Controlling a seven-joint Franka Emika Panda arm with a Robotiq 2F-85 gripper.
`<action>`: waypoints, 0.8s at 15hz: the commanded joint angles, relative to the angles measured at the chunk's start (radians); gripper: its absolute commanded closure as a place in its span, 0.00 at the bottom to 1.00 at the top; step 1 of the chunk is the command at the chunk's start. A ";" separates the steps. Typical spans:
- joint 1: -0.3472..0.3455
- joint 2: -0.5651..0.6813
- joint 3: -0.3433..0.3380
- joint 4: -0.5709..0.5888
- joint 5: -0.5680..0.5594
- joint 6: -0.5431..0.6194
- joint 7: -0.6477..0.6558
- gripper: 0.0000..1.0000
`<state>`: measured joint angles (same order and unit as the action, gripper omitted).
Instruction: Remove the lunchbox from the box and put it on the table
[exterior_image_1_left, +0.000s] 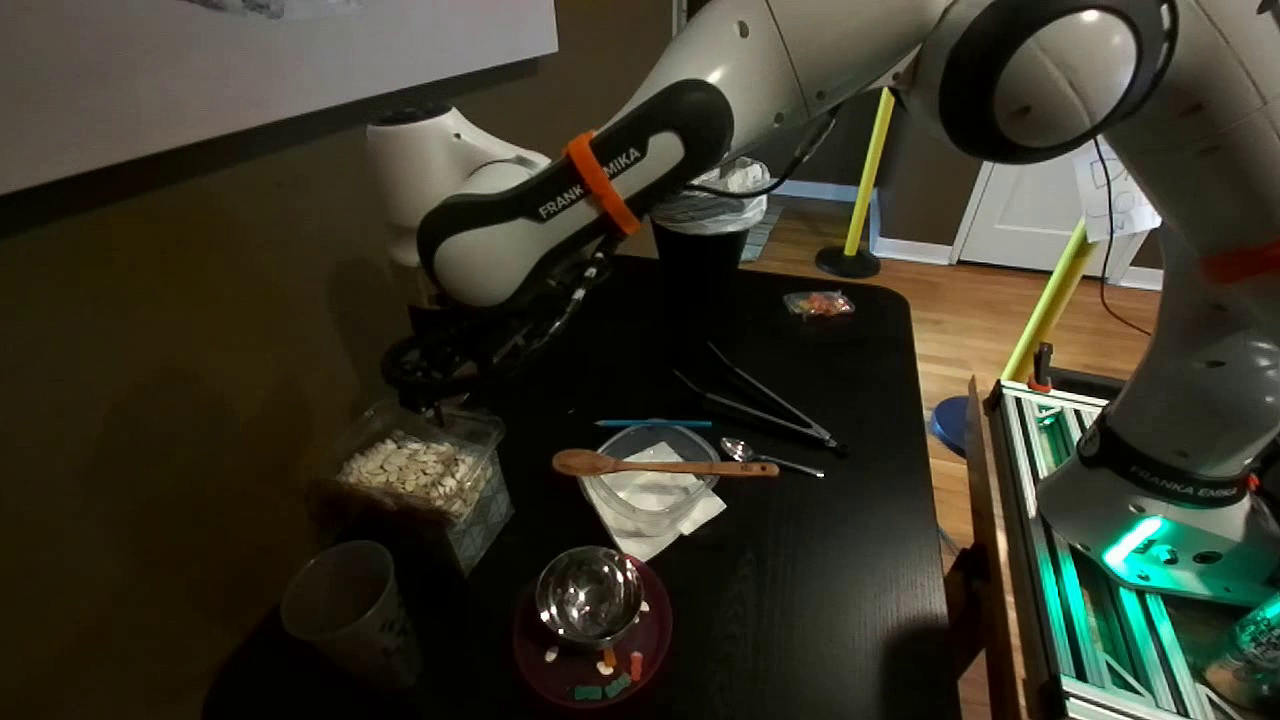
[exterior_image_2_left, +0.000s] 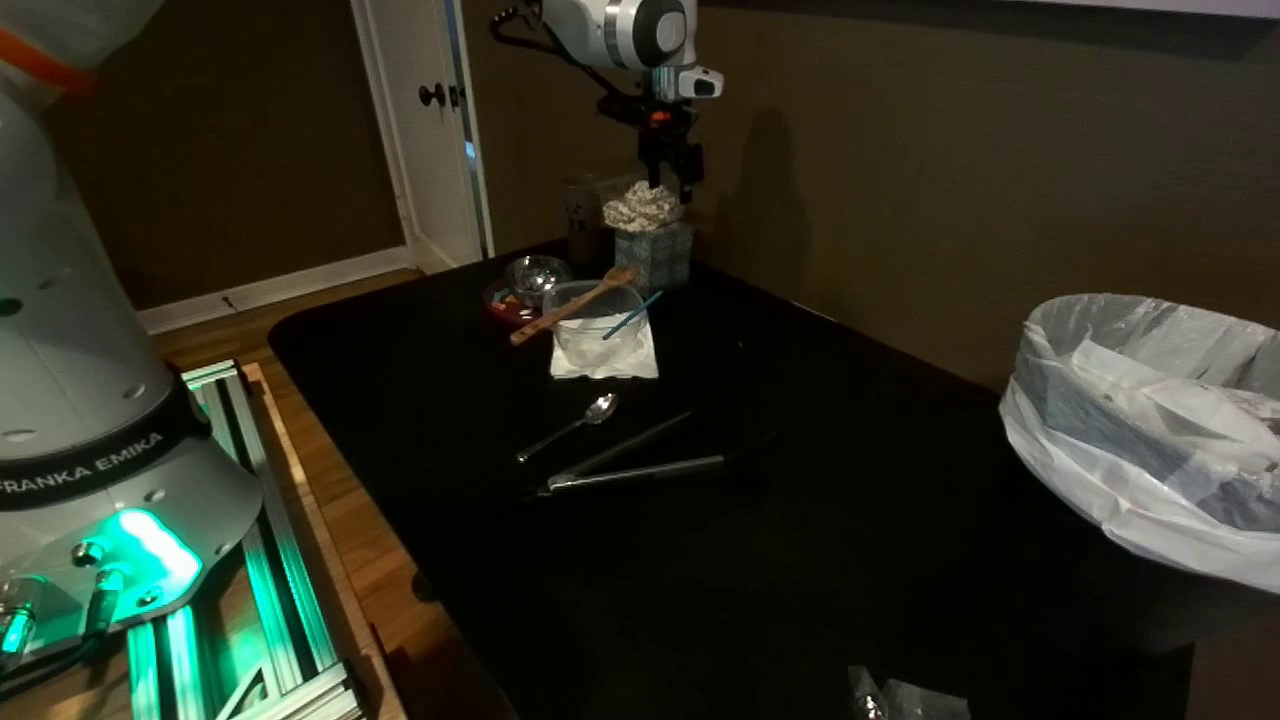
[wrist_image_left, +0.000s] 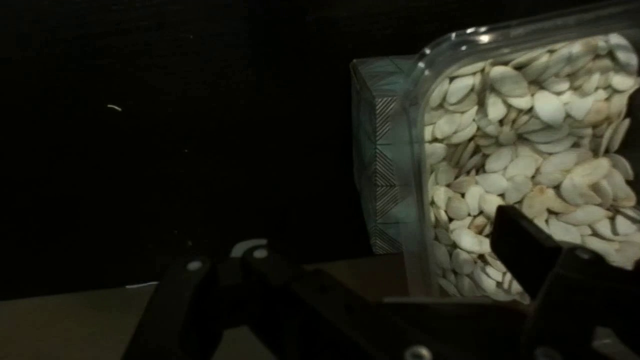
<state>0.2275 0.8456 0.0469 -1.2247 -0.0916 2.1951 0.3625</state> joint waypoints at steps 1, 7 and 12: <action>-0.007 0.112 -0.006 0.168 0.042 -0.091 -0.040 0.26; -0.008 0.187 0.002 0.295 0.066 -0.159 -0.065 0.73; -0.012 0.192 0.023 0.323 0.107 -0.165 -0.095 1.00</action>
<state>0.2208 1.0088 0.0571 -0.9611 -0.0192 2.0670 0.2945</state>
